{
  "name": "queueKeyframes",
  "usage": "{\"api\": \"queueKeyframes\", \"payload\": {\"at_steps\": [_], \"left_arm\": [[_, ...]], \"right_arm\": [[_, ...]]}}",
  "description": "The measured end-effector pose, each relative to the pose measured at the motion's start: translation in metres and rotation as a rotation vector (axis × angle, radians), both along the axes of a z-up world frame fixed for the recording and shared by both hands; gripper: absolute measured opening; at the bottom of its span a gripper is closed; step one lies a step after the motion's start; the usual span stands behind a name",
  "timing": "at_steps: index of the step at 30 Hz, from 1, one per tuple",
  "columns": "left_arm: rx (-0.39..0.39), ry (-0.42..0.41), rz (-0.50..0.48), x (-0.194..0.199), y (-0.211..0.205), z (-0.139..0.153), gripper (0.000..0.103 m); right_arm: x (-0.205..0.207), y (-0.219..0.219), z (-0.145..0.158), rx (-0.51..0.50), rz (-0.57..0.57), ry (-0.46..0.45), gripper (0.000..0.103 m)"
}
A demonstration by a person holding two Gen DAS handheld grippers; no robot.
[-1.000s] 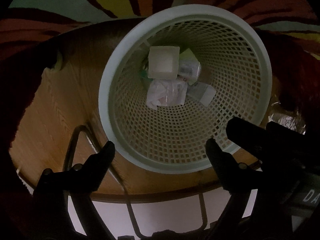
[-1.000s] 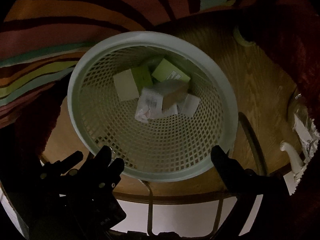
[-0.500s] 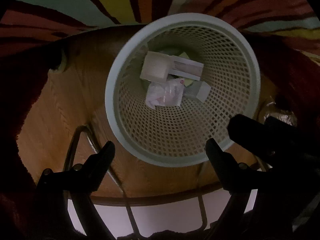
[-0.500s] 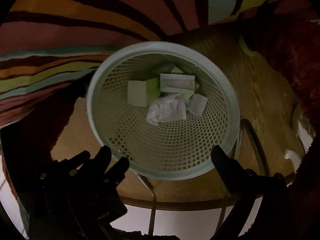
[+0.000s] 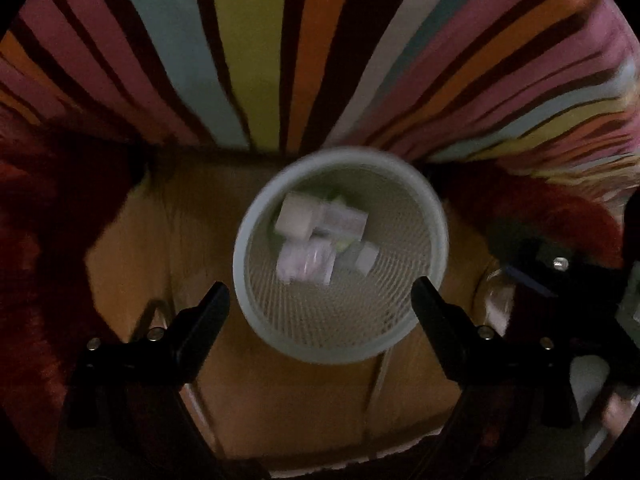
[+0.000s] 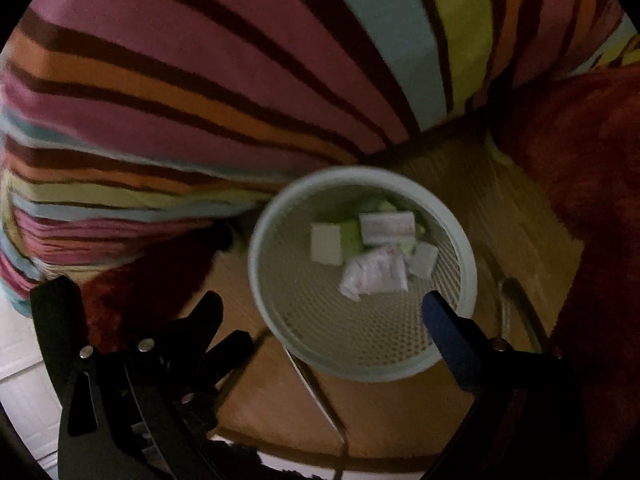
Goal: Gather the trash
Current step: 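Move both tools back up toward the bed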
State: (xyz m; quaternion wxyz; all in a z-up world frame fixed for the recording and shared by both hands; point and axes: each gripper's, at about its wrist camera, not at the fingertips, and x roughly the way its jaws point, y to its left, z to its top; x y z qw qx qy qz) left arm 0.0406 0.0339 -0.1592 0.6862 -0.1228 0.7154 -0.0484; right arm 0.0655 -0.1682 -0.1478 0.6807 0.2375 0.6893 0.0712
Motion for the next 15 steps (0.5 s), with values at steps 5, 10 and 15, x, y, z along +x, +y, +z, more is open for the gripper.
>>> {"api": "queueKeyframes", "payload": {"at_steps": [5,10,15], "left_arm": [[0.01,-0.227,0.024,-0.003,0.006,0.047,0.089],[0.046,-0.437,0.058,-0.001,0.012,0.086,0.089],[0.074,-0.608,0.065,0.001,0.015,0.115,0.093]], "right_arm": [[-0.004,0.01,0.042,-0.047,0.023,-0.205,0.095],[-0.015,0.011,0.082,-0.097,0.009,-0.446,0.095],[-0.023,0.017,0.118,-0.203,0.03,-0.654,0.095]]}}
